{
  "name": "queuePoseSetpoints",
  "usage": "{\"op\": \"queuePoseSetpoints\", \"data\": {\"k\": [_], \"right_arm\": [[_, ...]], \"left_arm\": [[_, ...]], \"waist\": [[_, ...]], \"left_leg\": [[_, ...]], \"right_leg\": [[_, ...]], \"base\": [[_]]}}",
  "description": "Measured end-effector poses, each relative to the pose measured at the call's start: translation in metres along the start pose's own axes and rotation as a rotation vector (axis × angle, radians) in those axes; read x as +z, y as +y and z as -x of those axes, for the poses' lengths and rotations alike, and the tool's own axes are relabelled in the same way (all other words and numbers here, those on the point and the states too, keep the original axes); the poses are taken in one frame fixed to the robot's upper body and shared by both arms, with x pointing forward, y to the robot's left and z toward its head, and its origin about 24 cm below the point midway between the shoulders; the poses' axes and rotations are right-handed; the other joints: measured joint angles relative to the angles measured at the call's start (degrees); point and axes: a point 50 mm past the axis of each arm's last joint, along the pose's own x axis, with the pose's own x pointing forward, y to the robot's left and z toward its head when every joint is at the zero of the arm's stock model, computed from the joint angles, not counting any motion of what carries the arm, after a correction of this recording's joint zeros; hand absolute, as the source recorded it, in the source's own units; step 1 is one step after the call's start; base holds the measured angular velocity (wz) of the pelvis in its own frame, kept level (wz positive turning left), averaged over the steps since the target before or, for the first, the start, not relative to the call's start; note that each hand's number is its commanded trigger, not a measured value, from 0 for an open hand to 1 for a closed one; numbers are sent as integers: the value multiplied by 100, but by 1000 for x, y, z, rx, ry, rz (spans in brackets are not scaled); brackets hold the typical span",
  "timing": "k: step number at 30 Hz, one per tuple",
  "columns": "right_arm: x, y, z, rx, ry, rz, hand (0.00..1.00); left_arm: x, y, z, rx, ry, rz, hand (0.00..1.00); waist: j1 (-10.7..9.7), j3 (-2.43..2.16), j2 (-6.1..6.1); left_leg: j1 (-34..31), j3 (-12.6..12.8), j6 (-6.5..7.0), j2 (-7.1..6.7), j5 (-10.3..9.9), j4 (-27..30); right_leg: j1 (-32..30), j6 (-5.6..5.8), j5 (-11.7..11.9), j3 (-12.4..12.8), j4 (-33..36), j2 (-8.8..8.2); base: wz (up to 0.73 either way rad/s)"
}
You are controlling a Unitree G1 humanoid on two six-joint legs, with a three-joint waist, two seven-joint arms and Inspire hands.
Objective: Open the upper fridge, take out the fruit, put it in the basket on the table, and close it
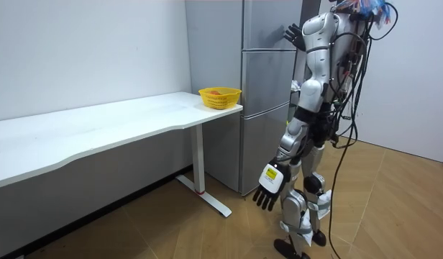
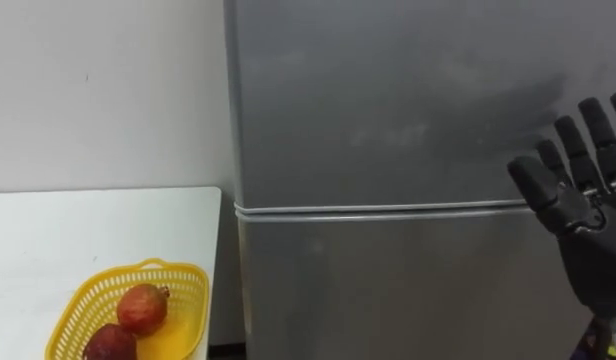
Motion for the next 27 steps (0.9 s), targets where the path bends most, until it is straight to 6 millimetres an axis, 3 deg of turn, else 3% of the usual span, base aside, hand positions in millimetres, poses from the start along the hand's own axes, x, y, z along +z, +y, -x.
{"op": "queuePoseSetpoints", "data": {"k": [12, 15, 19, 24, 27], "right_arm": [[24, -21, 6, -449, -153, 718, 0], [30, -23, 9, -557, -225, 839, 0], [33, -33, 14, -679, -262, 876, 0], [28, -54, 33, -804, -210, 958, 0], [11, -77, 63, -891, -83, 1090, 0]], "left_arm": [[-1, 1, 0, 32, 6, -22, 0], [0, 1, 0, 47, 6, -23, 0], [1, -2, 0, 38, 2, -40, 0], [1, -4, 0, 27, 7, -56, 0], [-2, -5, 0, 19, 27, -57, 0]], "waist": [[-84, -18, 33], [-88, -9, 18], [-97, -1, -9], [-83, 19, 4], [-75, 14, 18]], "left_leg": [[-11, -30, -2, -5, 3, -80], [40, -15, -5, -2, 5, -107], [70, 0, -5, -1, 5, -135], [106, 15, -5, 3, 4, -133], [120, 64, -5, 9, 4, -137]], "right_leg": [[-14, 7, 11, -13, -83, 15], [-21, 7, 11, -13, -86, 21], [-20, 7, 11, -7, -91, 20], [10, 8, 12, -2, -94, 21], [16, 8, 12, 20, -88, 23]], "base": [[1], [-5], [-2], [-1], [-3]]}}
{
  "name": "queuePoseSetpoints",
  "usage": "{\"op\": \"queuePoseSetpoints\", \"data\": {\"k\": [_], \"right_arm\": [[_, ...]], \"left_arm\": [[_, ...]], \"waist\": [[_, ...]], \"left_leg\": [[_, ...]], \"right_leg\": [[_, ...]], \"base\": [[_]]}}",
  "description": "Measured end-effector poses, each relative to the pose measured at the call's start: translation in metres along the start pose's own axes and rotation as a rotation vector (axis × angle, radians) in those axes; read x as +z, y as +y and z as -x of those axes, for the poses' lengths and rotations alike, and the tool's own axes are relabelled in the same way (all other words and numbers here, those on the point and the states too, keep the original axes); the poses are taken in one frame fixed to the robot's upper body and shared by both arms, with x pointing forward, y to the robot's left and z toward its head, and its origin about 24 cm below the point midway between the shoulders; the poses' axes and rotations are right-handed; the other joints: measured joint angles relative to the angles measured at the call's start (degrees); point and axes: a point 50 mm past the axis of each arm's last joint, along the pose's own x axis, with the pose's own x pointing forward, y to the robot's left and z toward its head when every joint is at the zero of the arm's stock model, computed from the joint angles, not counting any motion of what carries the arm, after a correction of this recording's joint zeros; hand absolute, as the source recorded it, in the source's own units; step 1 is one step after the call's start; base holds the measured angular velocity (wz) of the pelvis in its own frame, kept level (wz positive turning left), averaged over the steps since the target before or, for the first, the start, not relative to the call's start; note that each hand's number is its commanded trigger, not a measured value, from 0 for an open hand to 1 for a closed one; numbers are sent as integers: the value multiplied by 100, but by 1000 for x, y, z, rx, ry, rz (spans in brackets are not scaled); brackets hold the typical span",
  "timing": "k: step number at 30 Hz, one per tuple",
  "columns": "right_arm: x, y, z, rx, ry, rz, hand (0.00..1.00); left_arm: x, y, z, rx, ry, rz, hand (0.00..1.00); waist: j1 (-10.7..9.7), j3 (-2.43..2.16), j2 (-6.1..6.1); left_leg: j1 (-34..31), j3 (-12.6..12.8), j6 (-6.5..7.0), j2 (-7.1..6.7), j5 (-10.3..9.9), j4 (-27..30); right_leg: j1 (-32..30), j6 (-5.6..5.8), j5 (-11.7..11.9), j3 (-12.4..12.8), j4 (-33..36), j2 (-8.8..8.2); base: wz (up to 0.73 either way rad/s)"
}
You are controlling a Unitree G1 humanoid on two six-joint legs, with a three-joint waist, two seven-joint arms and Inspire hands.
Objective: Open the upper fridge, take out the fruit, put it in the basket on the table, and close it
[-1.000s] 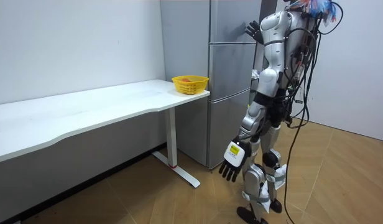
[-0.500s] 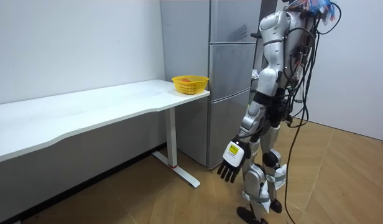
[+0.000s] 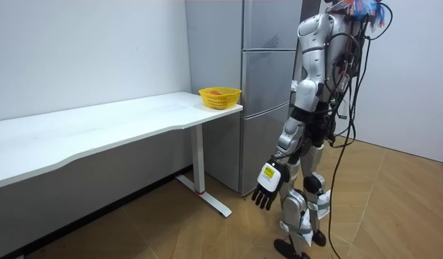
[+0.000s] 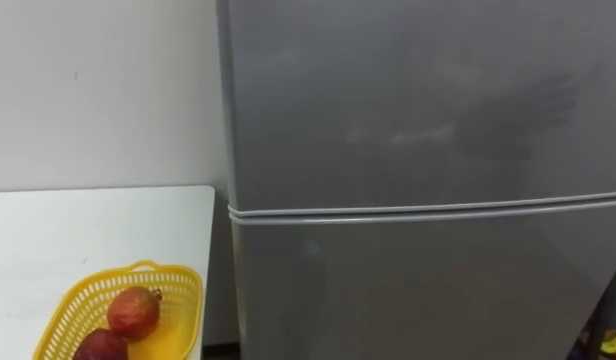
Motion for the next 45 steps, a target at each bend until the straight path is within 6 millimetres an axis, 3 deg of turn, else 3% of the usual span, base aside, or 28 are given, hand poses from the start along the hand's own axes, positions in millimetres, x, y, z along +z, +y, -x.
{"op": "queuePoseSetpoints", "data": {"k": [4, 6, 14, 19, 24, 34, 45], "right_arm": [[-36, -5, 20, 10, 119, 122, 0], [-62, -8, 31, 45, 191, 244, 0], [-113, -10, 70, 185, 394, 430, 0], [-140, -23, 97, 259, 524, 529, 0], [-175, -53, 128, 319, 733, 681, 0], [-200, -86, 172, 409, 1017, 751, 0], [-211, -101, 210, 406, 1342, 567, 0]], "left_arm": [[0, -3, 0, -10, 1, -18, 0], [7, -2, -1, -4, -13, -25, 0], [18, -3, -1, -7, -45, -28, 0], [20, -2, 0, -1, -51, -29, 0], [16, -2, 0, -8, -39, -26, 0], [11, -2, 1, -35, -22, -14, 0], [14, -6, -1, -74, -14, -12, 0]], "waist": [[14, 11, 76], [2, -6, 102], [98, -24, 84], [154, -28, 76], [225, -31, 106], [313, 5, 123], [298, 6, 143]], "left_leg": [[-15, 29, 1, -4, -1, -25], [-11, 12, 3, -7, -1, -47], [34, 20, 3, -11, 0, -57], [49, 7, 3, -11, 0, -59], [54, -2, 3, -5, -1, -45], [103, -147, 2, -18, -1, -42], [101, -145, 2, -23, -1, -40]], "right_leg": [[-51, 3, -2, 110, 9, 10], [-46, 5, -3, 98, 2, 6], [-16, 5, -3, 131, -8, 9], [76, 5, -2, 78, -23, 4], [139, 5, -2, 20, -84, -7], [197, 21, -20, -35, -105, -56], [217, 32, -29, -53, -179, -56]], "base": [[-9], [-3], [0], [5], [3], [5], [0]]}}
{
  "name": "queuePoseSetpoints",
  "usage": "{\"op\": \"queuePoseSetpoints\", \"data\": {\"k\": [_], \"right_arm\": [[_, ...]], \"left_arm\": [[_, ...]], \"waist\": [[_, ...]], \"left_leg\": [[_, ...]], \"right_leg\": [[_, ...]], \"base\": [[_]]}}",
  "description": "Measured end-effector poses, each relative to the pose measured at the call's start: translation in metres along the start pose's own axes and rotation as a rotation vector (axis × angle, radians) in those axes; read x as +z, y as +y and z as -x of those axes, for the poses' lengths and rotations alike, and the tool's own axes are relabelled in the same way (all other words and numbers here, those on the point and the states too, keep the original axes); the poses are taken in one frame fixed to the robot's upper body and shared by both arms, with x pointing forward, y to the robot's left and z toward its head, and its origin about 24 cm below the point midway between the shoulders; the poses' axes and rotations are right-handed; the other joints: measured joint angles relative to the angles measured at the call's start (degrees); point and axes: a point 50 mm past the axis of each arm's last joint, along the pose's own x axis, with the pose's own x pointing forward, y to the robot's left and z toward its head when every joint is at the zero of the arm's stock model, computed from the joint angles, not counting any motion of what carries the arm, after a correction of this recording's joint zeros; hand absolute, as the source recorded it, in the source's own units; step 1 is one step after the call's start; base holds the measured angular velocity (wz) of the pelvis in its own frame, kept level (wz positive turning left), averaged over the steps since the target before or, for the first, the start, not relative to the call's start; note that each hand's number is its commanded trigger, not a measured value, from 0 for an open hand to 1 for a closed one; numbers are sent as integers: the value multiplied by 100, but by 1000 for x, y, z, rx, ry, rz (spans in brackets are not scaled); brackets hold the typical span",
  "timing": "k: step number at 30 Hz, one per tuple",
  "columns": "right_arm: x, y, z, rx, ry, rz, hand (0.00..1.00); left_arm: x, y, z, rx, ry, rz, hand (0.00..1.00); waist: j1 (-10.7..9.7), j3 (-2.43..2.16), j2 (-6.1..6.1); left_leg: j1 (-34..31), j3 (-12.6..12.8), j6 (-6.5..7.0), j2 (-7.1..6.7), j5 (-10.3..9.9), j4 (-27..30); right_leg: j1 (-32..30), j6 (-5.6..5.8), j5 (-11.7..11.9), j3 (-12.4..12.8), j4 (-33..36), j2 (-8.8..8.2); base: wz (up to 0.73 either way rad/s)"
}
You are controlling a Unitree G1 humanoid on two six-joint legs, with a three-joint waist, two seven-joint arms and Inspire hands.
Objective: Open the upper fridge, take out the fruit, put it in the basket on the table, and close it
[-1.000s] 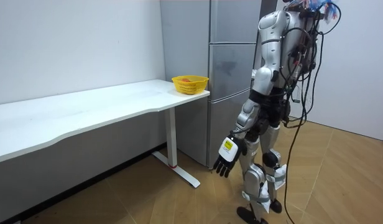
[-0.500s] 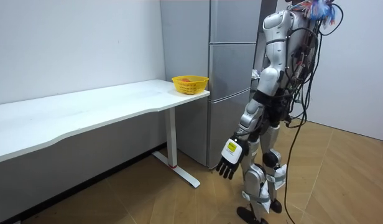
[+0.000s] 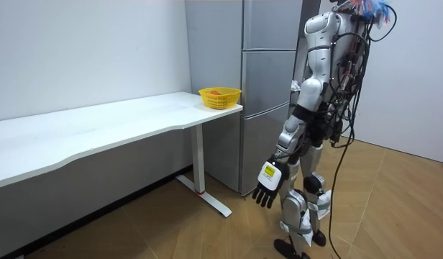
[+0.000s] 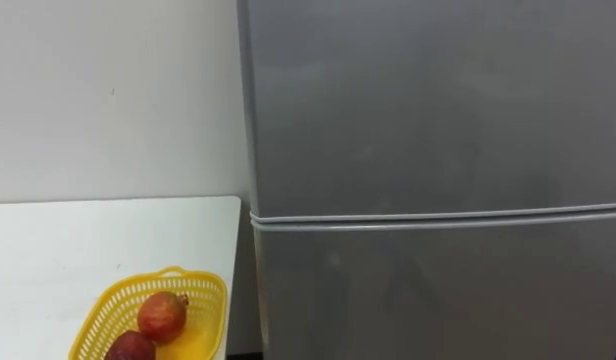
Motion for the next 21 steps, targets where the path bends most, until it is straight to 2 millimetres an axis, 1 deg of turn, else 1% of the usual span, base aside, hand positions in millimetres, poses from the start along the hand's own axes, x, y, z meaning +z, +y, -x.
{"op": "queuePoseSetpoints", "data": {"k": [3, 6, 10, 12, 16, 19, 21], "right_arm": [[-10, 7, 2, 62, 47, -42, 0], [-18, 11, 3, 117, 98, -45, 0], [-29, 11, 4, 161, 148, -37, 0], [-34, 13, 5, 197, 166, -46, 0], [-36, 16, 6, 248, 185, -33, 0], [-39, 18, 7, 274, 202, -11, 0], [-37, 20, 7, 294, 192, 38, 0]], "left_arm": [[-2, -1, 0, -5, 7, 1, 0], [-1, 0, 0, -12, 14, 6, 0], [-7, -1, 0, -13, 42, 36, 0], [-7, -5, 0, -22, 53, 39, 0], [-10, -9, 0, -35, 84, 38, 0], [-11, -12, 0, -44, 95, 39, 0], [-13, -12, 0, -47, 102, 36, 0]], "waist": [[-9, -1, 9], [-8, -4, 10], [-1, -1, 3], [0, 5, 13], [0, 6, 21], [4, 7, 50], [16, 8, 80]], "left_leg": [[-27, -11, 0, 0, 0, 0], [-38, -15, 0, -3, 0, 0], [40, -16, 0, -10, 0, -3], [28, -33, 0, -17, 0, 1], [19, -85, 1, -17, -2, 22], [29, -96, 2, -11, -4, 36], [42, -80, 1, -2, -4, 34]], "right_leg": [[-4, -2, 1, -52, -13, -4], [9, -2, 2, -54, -7, -9], [108, 4, -3, -131, -23, -15], [112, 8, -8, -161, -31, -34], [123, 8, -15, -155, -31, -33], [133, 3, -23, -146, -23, -28], [138, 1, -24, -135, -18, -21]], "base": [[5], [3], [2], [8], [6], [0], [0]]}}
